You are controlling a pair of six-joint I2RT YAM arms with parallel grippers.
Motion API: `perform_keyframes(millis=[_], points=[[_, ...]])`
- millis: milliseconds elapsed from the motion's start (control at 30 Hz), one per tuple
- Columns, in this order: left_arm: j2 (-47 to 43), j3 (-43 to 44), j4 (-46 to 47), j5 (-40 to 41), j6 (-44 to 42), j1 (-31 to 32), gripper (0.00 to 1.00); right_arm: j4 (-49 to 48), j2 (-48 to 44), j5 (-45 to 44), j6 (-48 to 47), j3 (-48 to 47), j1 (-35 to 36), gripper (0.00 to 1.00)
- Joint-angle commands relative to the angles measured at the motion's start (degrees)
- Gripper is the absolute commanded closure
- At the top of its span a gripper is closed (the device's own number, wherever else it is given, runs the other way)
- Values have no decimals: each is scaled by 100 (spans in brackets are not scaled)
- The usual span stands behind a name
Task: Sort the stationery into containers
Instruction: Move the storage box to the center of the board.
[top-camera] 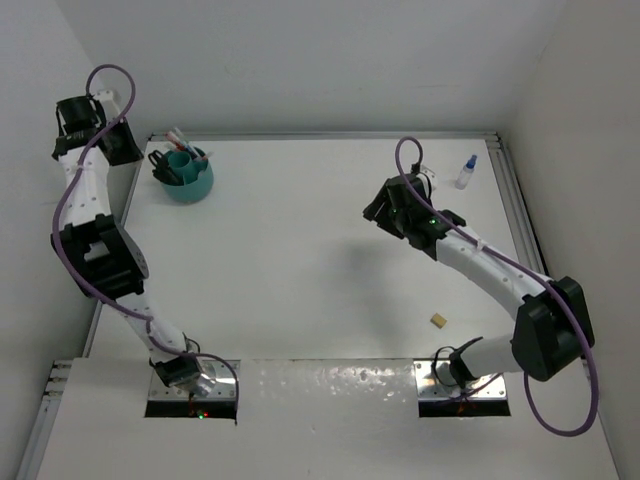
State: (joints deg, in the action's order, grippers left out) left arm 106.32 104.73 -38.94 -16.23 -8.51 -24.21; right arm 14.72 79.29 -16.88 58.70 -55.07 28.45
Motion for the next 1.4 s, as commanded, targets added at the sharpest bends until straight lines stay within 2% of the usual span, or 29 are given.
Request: perform_keyframes(millis=[0, 133, 267, 433, 933, 1367], points=[[457, 582, 88, -284, -1, -58, 100, 4, 17, 98, 1, 22, -32, 42], [1118, 1276, 62, -390, -19, -75, 100, 197, 61, 71, -7, 14, -32, 42], [1531, 1594, 298, -311, 16, -84, 100, 330, 96, 10, 89, 66, -15, 42], [1637, 1630, 870, -302, 122, -84, 100, 435, 122, -34, 151, 84, 29, 42], [1558, 1349, 1336, -461, 131, -14, 100, 690, 298, -140, 160, -144, 214, 42], [2323, 1744, 1952, -364, 333, 311, 100, 980, 447, -131, 195, -294, 355, 42]])
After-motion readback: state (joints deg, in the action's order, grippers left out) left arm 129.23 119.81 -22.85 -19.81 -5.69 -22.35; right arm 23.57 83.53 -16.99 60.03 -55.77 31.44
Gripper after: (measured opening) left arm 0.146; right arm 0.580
